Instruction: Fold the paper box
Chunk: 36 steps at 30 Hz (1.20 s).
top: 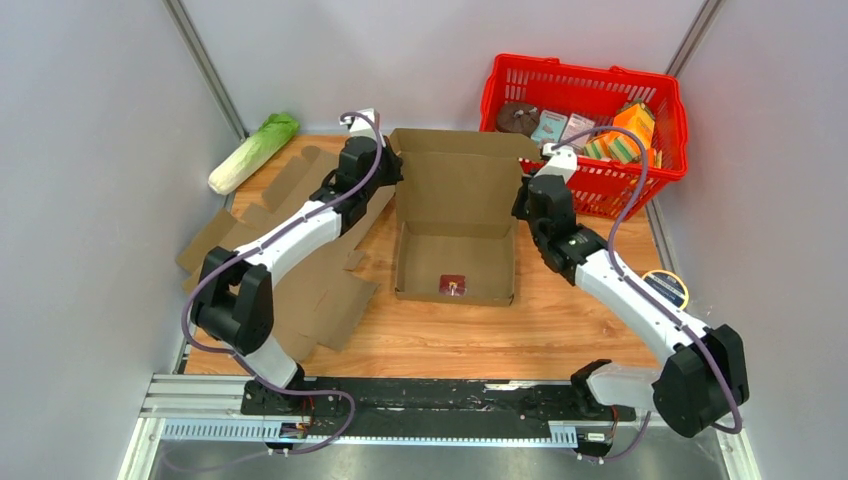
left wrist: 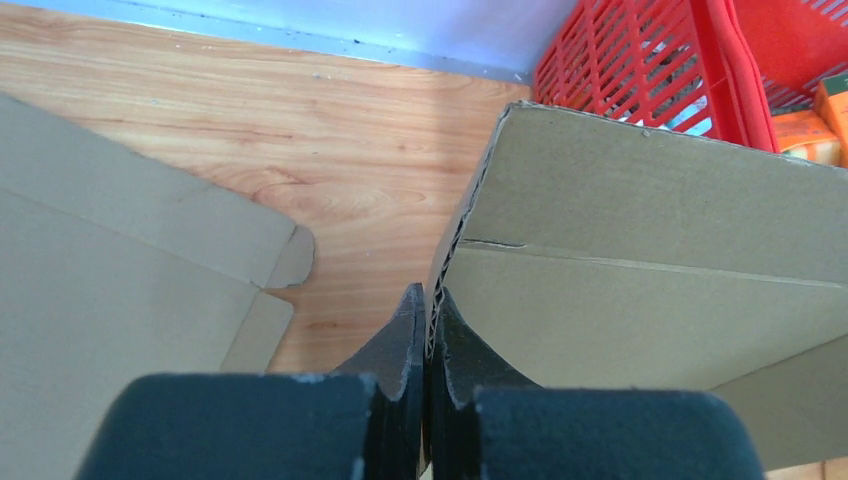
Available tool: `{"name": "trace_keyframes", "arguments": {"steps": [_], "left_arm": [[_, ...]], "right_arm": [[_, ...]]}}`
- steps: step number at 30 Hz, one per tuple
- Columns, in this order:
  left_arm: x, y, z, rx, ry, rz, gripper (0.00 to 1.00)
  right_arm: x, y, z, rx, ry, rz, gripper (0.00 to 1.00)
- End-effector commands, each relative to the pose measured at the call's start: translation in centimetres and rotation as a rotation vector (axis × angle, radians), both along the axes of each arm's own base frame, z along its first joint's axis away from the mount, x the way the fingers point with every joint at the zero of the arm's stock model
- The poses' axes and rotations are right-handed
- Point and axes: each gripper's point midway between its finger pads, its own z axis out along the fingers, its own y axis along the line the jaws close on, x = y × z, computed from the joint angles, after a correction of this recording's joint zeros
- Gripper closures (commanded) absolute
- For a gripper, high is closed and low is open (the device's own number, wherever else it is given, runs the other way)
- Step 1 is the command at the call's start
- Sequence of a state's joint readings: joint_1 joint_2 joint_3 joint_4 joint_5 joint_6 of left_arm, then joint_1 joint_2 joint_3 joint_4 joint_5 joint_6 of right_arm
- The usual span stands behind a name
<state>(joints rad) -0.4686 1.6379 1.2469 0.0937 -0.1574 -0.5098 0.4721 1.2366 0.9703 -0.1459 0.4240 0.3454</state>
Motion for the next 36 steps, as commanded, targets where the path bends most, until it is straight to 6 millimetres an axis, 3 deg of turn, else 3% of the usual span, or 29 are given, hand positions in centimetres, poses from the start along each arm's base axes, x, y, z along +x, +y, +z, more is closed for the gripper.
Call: {"name": "trace_keyframes", "arguments": {"steps": [1, 3, 8, 14, 20, 26, 36], "left_arm": [[-0.8, 1.3, 0.7, -0.068, -0.024, 0.083, 1.0], [-1.3, 0.9, 0.8, -0.044, -0.037, 0.055, 1.0], [-3.0, -0.3, 1.5, -0.038, -0.086, -0.026, 0.88], [-5.0, -1.1, -0.7, -0.003, -0.066, -0.082, 0.82], [-6.5, -0.9, -2.0, 0.013, -0.059, -0.107, 0.92], [-7.5, -1.5, -2.5, -0.002, -0.052, -0.125, 0.89], [-9.9, -2.1, -5.1, 0.007, -0.038, -0.132, 0.93]], "right_arm": [[0.2, -0.9, 2.7, 0.098, -0.191, -0.13, 0.97], [-0.6, -0.8, 1.6, 0.108, -0.199, -0.114, 0.97], [-2.2, -0.9, 1.7, 0.157, -0.265, -0.092, 0.94], [-3.5, -0.6, 1.0, 0.179, -0.307, -0.039, 0.89], [-4.5, 0.1, 0.1, 0.204, -0.315, 0.006, 0.88], [-5.4, 0.1, 0.3, 0.266, -0.309, -0.049, 0.89], [-7.4, 0.5, -2.1, 0.257, -0.302, -0.084, 0.92]]}}
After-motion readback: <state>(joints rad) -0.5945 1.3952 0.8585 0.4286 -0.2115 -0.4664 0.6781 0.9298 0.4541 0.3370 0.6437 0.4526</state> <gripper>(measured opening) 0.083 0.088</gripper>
